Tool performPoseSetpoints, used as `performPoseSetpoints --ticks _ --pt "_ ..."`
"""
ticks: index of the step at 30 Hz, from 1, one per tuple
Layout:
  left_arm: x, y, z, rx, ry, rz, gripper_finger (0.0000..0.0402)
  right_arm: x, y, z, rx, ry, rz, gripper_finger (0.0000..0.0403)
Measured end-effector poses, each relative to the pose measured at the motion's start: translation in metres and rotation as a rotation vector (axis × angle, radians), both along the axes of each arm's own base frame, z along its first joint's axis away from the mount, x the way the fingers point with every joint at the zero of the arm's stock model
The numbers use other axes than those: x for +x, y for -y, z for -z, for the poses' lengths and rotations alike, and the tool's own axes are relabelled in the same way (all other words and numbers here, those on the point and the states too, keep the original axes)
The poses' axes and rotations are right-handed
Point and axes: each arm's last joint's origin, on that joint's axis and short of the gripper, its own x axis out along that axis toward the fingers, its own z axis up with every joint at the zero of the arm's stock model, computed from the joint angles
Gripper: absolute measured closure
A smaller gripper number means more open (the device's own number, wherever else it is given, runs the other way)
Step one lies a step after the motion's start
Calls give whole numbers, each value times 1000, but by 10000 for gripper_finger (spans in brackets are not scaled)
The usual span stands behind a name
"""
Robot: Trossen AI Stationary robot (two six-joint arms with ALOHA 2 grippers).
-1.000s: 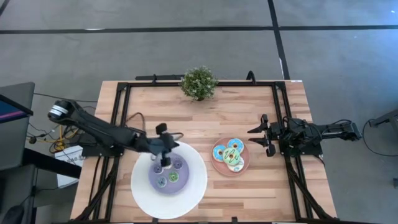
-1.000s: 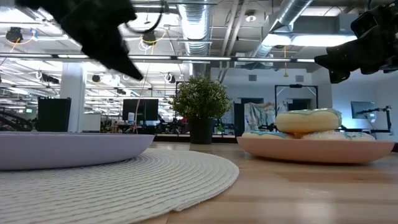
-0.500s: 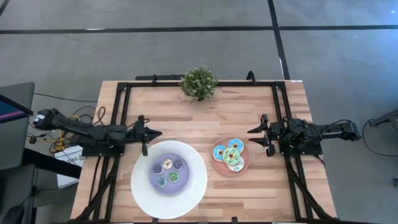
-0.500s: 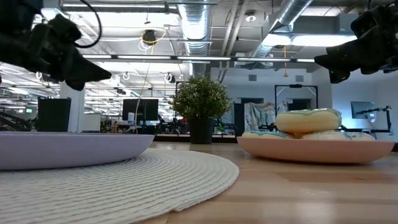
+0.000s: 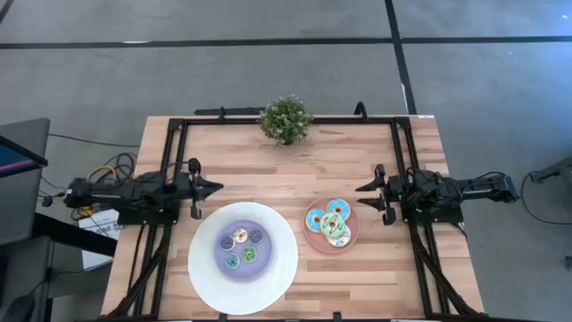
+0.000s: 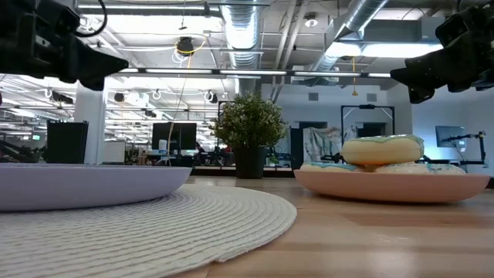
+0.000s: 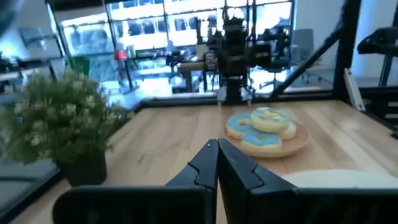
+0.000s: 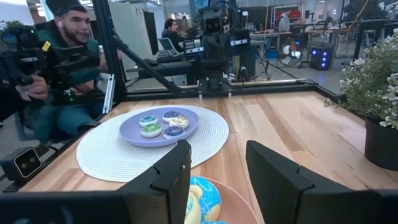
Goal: Pick & Place donuts
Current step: Return to Home Position
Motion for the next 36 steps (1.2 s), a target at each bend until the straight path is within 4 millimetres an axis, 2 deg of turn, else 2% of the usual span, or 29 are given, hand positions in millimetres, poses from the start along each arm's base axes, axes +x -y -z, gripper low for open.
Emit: performPoseSetpoints --ticks 4,12,36 --pt "0 -2 1 -20 -9 74 401 0 0 0 0 -1 0 260" --pt "0 -4 2 -97 -8 64 401 0 0 0 0 -1 0 255" --pt "0 -5 3 -87 -14 59 401 0 0 0 0 -2 0 259"
